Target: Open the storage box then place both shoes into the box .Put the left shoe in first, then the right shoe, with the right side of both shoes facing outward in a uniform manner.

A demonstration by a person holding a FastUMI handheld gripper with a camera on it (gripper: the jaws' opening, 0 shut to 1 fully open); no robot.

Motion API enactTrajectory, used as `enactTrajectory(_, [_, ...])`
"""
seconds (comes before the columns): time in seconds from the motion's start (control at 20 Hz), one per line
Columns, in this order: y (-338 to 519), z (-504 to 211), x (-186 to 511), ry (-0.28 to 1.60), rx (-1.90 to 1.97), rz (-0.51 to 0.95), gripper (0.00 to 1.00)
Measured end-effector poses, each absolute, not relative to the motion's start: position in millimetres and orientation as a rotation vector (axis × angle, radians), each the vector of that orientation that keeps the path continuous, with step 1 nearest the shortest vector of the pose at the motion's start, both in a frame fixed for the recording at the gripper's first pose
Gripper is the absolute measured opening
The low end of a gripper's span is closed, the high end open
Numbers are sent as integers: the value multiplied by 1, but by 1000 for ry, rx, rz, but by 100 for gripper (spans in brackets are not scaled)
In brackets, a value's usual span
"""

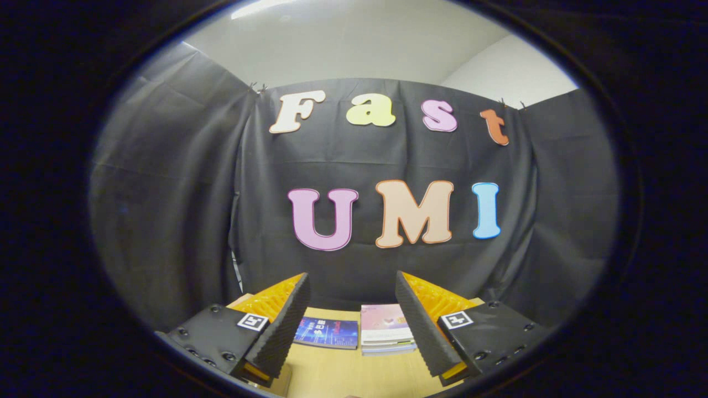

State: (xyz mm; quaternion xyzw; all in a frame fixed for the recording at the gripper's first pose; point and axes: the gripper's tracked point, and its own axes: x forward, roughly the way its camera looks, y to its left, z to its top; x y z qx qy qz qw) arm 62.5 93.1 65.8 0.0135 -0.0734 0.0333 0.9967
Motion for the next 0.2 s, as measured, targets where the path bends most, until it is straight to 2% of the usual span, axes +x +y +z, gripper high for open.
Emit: enactTrajectory(0.2, [88,53,61,-117,0,90,97])
